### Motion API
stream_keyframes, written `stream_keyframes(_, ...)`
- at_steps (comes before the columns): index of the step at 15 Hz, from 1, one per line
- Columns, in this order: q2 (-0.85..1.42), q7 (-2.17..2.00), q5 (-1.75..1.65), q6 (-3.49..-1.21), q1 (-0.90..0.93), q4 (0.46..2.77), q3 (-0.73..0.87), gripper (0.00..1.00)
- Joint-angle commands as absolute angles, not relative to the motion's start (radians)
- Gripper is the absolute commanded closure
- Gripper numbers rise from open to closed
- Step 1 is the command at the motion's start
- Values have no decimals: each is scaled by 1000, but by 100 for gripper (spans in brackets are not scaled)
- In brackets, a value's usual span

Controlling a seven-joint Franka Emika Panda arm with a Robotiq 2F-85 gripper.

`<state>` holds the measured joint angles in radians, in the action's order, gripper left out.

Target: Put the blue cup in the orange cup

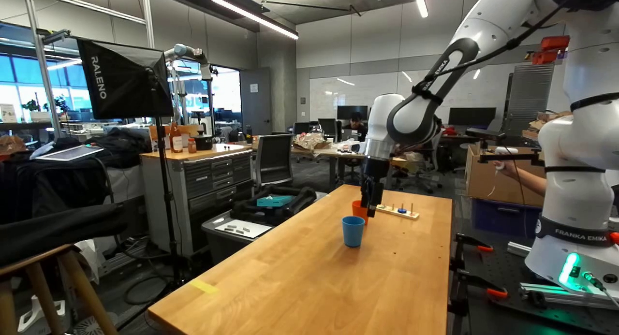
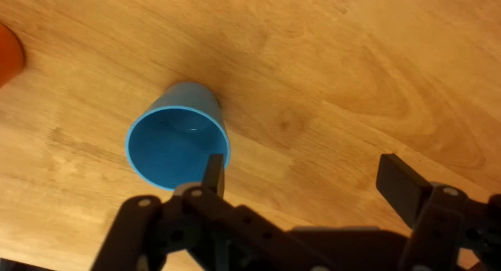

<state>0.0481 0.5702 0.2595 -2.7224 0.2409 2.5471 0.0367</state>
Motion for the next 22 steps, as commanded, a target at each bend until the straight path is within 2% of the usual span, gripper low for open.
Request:
stream_keyframes(1,189,567,230,-2774,157,2448,-39,0)
stream_keyframes(5,268,543,175,-2806,95,2413,-95,0)
stream_keyframes(6,284,537,153,-2816,84,2407,-103,25)
stream_keyframes(8,306,526,119,-2829,64,2394,-115,34)
stream_keyframes(11,337,513,77,-2856,37,2384,-128,60)
stream_keyframes(15,381,502,36,-2870,9,2355,-137,89)
stream_keyframes(19,402,493,8,-2876,-11,2328,-144,98)
stream_keyframes(20,400,492,4,-2873,-14,2323,-146,94)
stream_keyframes(22,397,489,0,-2862,-19,2309,-148,94)
